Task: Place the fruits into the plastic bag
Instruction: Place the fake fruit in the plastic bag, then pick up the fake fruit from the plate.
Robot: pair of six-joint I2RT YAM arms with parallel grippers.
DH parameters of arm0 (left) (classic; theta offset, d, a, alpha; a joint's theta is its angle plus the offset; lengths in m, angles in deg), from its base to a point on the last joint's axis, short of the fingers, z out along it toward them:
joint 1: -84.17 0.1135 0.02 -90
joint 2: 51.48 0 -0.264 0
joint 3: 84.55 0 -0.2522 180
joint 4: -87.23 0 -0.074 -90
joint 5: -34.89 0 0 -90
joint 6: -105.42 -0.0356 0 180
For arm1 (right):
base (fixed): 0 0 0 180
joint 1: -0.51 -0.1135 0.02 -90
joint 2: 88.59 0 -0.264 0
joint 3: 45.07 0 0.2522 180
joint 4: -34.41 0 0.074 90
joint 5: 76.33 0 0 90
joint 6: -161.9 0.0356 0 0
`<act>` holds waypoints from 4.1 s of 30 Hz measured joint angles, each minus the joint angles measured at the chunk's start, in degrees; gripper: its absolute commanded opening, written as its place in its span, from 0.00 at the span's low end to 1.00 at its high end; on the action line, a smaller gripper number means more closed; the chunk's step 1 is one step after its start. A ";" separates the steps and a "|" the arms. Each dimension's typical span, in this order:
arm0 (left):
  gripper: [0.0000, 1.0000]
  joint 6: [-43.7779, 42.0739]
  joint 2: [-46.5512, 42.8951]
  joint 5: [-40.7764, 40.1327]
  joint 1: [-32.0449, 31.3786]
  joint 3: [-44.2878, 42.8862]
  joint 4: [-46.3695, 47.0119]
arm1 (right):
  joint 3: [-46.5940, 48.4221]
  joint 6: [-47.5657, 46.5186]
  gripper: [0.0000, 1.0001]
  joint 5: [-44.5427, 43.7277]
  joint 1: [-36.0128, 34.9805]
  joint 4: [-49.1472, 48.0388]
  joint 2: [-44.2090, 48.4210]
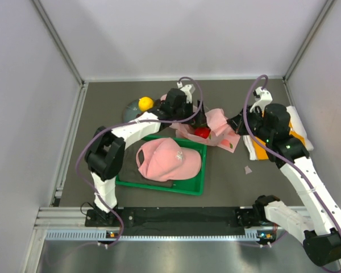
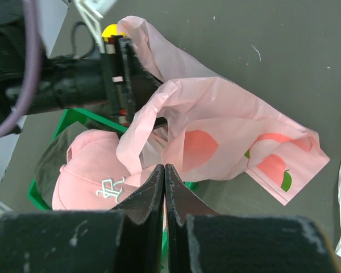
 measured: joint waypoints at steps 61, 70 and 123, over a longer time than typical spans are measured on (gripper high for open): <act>0.99 -17.51 -16.79 -17.27 22.80 12.04 -14.64 | -0.63 0.02 0.00 -0.17 0.00 -0.72 0.15; 0.99 -18.82 -11.47 -18.01 21.51 9.88 -14.60 | -0.66 0.02 0.00 -0.22 0.00 -0.76 0.15; 0.52 -22.38 -3.98 -21.14 21.03 5.35 -17.38 | -0.63 0.04 0.00 -0.22 0.00 -0.79 -0.94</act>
